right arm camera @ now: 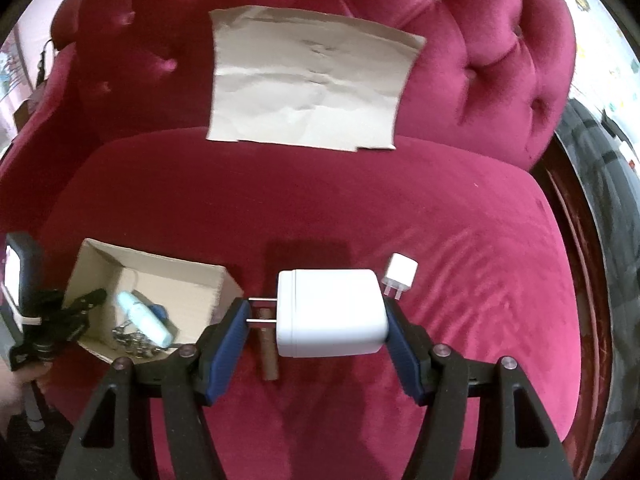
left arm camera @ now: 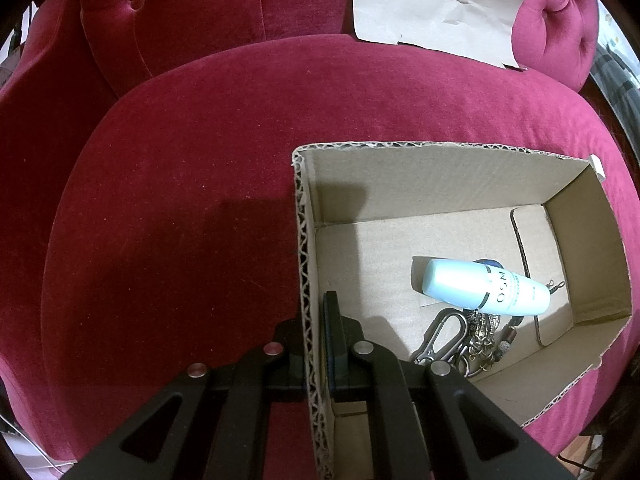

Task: Organize rigid objects
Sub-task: 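Carry the white charger with the right gripper over the box, then open the right gripper to drop the white charger into the box, then move the right gripper back toward the black cylindrical cup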

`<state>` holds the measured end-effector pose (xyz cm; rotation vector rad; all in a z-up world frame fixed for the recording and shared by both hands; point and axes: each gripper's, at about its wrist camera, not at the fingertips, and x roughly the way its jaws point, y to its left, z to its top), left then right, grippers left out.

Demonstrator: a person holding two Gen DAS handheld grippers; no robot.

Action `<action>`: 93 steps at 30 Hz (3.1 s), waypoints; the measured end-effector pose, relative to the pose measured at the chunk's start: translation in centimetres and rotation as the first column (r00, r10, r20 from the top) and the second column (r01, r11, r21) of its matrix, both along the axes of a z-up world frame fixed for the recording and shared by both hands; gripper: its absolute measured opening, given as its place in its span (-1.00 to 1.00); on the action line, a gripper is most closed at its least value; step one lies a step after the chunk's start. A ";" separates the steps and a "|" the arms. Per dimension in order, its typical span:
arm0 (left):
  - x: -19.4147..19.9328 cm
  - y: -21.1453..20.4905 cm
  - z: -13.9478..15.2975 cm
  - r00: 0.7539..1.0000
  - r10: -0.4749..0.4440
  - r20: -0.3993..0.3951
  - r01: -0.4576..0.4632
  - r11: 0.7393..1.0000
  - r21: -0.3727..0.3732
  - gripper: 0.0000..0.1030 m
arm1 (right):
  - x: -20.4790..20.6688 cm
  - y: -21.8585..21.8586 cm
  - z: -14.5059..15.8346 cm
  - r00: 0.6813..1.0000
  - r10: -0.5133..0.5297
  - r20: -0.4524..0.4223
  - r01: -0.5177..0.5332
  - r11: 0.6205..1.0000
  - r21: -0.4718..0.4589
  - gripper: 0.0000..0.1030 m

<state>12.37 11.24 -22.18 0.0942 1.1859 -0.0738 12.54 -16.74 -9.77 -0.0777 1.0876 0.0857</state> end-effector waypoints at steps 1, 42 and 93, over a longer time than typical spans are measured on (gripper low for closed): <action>0.0 0.0 0.0 1.000 0.000 0.000 0.000 1.000 0.000 -0.90 | 0.1 0.4 0.2 1.000 0.009 0.001 -0.009 1.000 0.006 0.36; 0.0 0.0 -0.1 1.000 0.001 0.000 -0.001 1.000 -0.001 -0.90 | 0.2 13.1 -4.3 0.985 0.154 -0.080 -0.147 0.986 0.082 0.36; 0.0 -0.2 -0.1 1.000 -0.002 0.002 0.002 1.000 0.007 -0.90 | 1.2 12.2 -4.4 0.993 0.109 -0.051 -0.106 0.993 0.055 0.99</action>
